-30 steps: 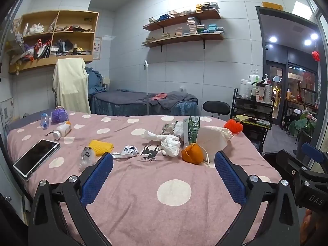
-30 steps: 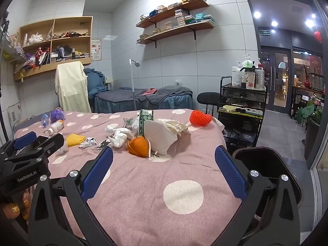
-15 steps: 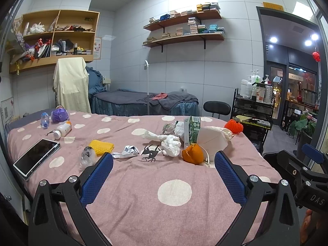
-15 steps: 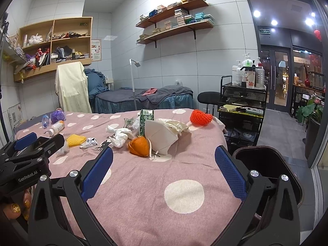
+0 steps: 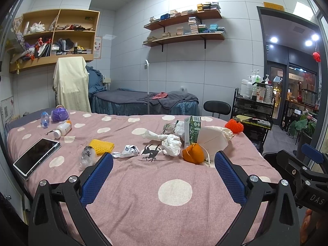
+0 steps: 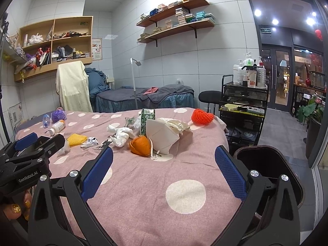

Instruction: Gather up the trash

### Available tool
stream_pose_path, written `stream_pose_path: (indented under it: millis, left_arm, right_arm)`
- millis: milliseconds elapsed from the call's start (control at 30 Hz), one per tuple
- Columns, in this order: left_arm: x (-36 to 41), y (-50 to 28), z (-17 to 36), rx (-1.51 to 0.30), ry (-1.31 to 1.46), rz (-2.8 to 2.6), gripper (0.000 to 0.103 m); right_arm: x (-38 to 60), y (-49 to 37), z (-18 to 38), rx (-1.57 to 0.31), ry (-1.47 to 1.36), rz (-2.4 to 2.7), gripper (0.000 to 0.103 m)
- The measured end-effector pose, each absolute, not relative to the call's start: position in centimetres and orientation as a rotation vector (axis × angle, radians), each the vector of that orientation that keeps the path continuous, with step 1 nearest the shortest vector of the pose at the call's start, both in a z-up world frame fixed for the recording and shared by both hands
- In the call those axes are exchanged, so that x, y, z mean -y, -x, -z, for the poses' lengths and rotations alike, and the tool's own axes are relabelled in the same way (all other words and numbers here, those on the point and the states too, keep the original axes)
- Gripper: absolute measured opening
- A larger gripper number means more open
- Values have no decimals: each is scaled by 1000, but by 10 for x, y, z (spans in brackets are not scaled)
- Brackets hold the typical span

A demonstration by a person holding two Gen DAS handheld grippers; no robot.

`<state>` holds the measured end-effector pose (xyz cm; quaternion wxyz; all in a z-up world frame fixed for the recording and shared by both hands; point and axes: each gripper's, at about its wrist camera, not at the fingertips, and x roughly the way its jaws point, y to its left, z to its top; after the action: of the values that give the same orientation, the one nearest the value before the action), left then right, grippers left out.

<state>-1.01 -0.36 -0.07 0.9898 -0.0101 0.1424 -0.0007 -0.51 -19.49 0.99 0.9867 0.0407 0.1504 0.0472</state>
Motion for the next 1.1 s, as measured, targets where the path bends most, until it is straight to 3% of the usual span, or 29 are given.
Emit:
stream_pose_path:
  millis: [1100]
  left_arm:
    - [0,8,7,-301,29,1,97]
  right_arm:
    - [194,1,-8,-316,-88,-100,98]
